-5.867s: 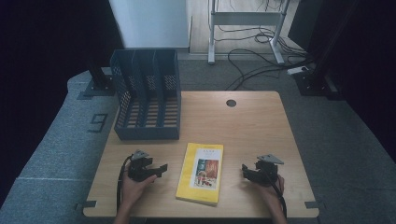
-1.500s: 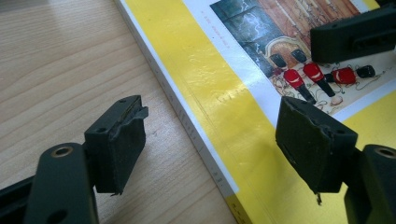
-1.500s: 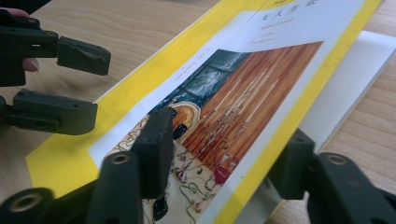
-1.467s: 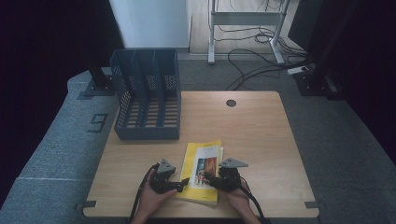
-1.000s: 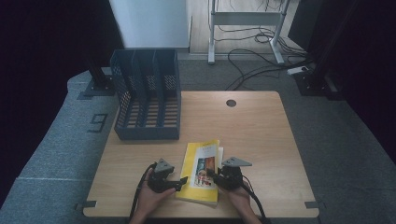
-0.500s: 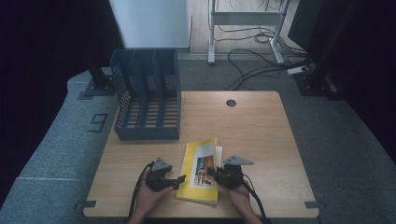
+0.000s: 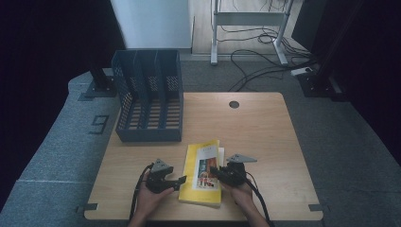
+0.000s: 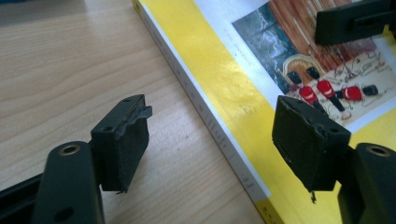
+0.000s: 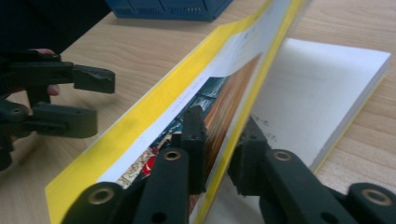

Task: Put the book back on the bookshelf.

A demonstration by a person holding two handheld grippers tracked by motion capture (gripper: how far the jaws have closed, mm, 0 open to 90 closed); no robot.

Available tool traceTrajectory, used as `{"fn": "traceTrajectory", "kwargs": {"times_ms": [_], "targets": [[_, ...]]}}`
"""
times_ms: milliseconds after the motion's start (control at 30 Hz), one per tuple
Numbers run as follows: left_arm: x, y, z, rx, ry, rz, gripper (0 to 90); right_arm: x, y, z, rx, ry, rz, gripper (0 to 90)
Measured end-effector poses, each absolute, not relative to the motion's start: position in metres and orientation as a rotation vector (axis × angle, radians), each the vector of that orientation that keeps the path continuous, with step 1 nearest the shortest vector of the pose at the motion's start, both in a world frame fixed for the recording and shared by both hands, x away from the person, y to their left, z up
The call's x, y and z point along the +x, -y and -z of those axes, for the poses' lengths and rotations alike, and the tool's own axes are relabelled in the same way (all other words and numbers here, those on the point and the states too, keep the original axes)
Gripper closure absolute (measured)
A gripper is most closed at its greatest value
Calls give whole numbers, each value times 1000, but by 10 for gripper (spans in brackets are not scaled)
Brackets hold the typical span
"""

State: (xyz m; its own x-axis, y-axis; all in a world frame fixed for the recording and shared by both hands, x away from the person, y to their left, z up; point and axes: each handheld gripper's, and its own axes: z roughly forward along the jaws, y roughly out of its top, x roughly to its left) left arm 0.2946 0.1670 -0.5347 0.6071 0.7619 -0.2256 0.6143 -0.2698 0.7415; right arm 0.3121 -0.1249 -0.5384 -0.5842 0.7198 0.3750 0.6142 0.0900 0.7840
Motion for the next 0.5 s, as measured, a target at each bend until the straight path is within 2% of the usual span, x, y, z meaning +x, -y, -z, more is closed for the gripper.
{"fn": "traceTrajectory", "kwargs": {"times_ms": [500], "targets": [[303, -167, 534, 1956, -1094, -199, 297, 309, 122, 527, 1357, -2200, -1571, 824]]}}
